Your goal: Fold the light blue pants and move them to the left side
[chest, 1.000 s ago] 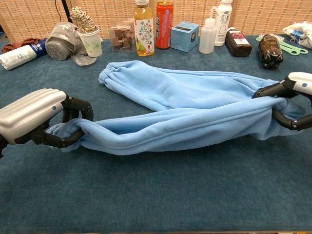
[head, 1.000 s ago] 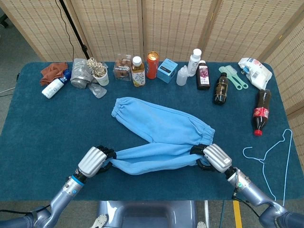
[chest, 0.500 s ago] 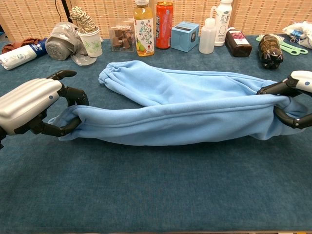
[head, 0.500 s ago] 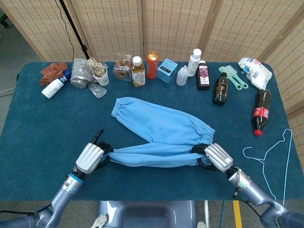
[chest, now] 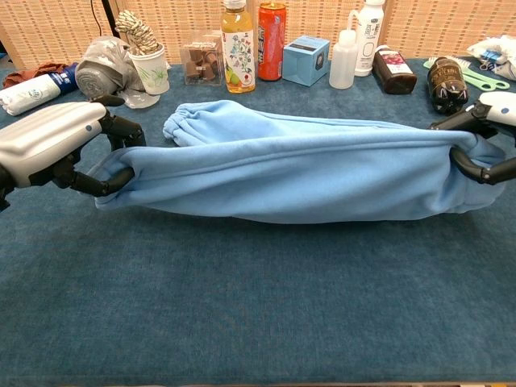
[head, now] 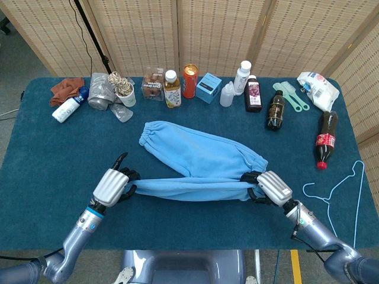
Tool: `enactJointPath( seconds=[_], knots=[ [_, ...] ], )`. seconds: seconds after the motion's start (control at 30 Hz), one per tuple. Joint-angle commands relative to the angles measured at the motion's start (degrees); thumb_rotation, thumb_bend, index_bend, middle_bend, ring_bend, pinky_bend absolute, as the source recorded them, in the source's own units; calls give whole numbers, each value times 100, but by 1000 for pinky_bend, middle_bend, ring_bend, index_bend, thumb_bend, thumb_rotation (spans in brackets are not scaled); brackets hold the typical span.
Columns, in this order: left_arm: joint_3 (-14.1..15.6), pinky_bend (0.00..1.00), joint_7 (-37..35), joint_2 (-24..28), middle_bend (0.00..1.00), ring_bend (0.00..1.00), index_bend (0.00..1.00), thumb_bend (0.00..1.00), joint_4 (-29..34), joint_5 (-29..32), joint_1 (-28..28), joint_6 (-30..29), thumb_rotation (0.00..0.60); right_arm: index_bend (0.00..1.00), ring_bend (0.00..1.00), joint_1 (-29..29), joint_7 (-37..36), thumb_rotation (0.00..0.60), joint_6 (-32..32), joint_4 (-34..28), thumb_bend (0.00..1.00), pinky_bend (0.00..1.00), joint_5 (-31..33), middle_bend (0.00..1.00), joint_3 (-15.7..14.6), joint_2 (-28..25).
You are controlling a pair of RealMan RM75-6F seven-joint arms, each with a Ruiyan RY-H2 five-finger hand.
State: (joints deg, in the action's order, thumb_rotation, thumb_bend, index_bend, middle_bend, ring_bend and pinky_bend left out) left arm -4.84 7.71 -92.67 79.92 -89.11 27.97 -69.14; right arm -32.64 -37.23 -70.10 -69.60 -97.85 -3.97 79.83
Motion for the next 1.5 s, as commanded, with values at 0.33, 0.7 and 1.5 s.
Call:
enactJointPath(
  seconds=[0.33,0.7,1.5],
  knots=[
    [-1037,0,1466,51,622,492,839,498,77,1466,1055,1305,600,607,411,-582,-529,600,1142,181,787,601,740,409,482,-172],
    [-1324,0,2131,-171,622,472,839,497,-371,2300,1721,1769,600,609,414,-801,-623,600,1582,546,791,602,1016,410,674,-18],
    [-1364,0,1975,-1008,0,0,100,390,-1838,2537,2503,1682,600,608,414,-1071,-921,600,2159,1226,791,601,1316,411,872,255]
  ],
)
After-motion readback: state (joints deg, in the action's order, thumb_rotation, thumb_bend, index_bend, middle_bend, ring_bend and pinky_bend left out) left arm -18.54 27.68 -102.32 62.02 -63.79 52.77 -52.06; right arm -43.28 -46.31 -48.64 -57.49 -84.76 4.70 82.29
